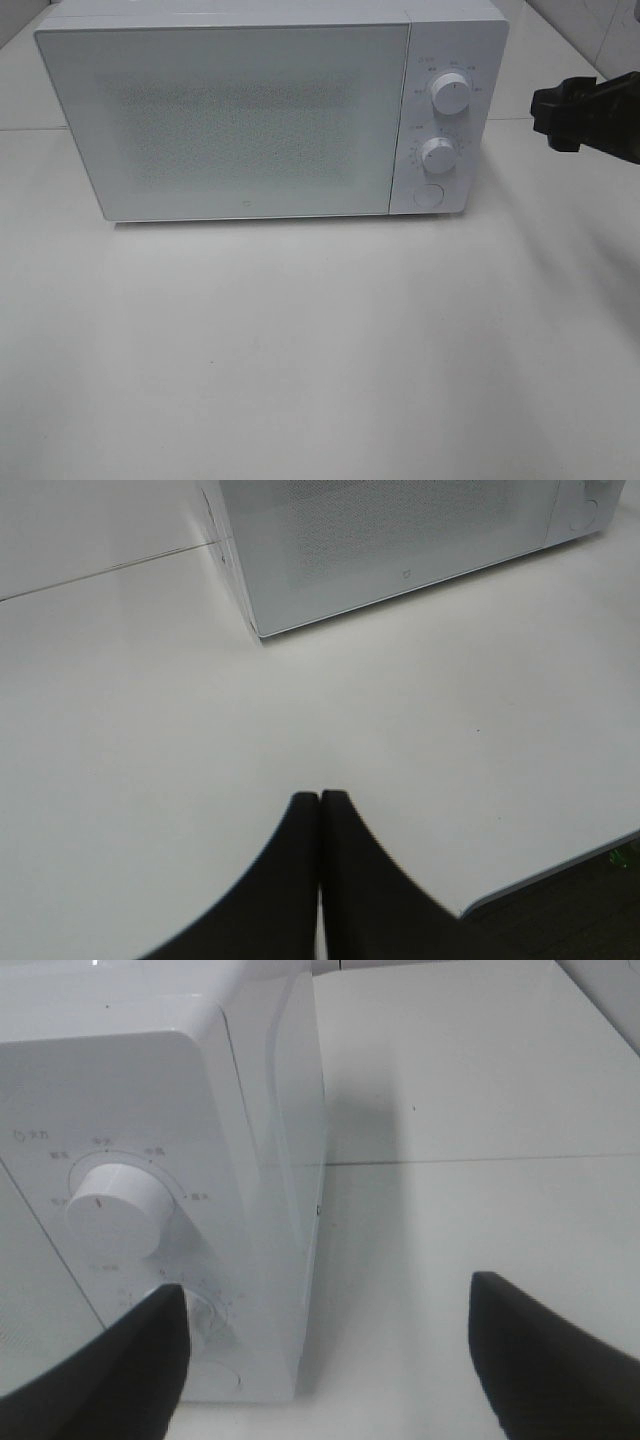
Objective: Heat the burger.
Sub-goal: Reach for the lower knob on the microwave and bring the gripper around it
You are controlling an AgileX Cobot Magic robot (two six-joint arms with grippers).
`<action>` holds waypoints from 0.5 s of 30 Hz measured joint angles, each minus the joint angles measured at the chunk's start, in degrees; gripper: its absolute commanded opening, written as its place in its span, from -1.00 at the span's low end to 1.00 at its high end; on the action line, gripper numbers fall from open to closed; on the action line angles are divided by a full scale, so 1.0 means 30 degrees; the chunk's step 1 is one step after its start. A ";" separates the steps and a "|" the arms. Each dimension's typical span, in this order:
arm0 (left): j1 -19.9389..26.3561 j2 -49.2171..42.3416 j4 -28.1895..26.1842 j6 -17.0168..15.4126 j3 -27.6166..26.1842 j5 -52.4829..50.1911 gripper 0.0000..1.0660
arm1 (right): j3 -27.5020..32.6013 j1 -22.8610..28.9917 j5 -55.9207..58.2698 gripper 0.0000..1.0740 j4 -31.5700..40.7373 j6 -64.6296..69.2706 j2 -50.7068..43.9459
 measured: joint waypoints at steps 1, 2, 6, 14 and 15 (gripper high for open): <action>0.0000 0.0000 0.0000 0.0000 0.0000 0.0000 -0.99 | 0.0000 0.0000 -0.1146 0.36 -0.0210 0.0000 0.0630; 0.0000 0.0000 0.0000 0.0000 0.0000 0.0000 -0.99 | 0.0000 0.0000 -0.1146 0.36 -0.0210 0.0000 0.0630; 0.0000 0.0000 0.0000 0.0000 0.0000 0.0000 -0.99 | 0.0000 0.0000 -0.2063 0.36 -0.0783 0.0000 0.1318; 0.0000 0.0000 0.0000 0.0000 0.0000 0.0000 -0.99 | -0.0019 0.3018 -0.4068 0.36 -0.0153 -0.0095 0.3667; 0.0000 0.0000 0.0000 0.0000 0.0000 0.0000 -0.99 | -0.0019 0.3018 -0.4068 0.36 -0.0153 -0.0095 0.3667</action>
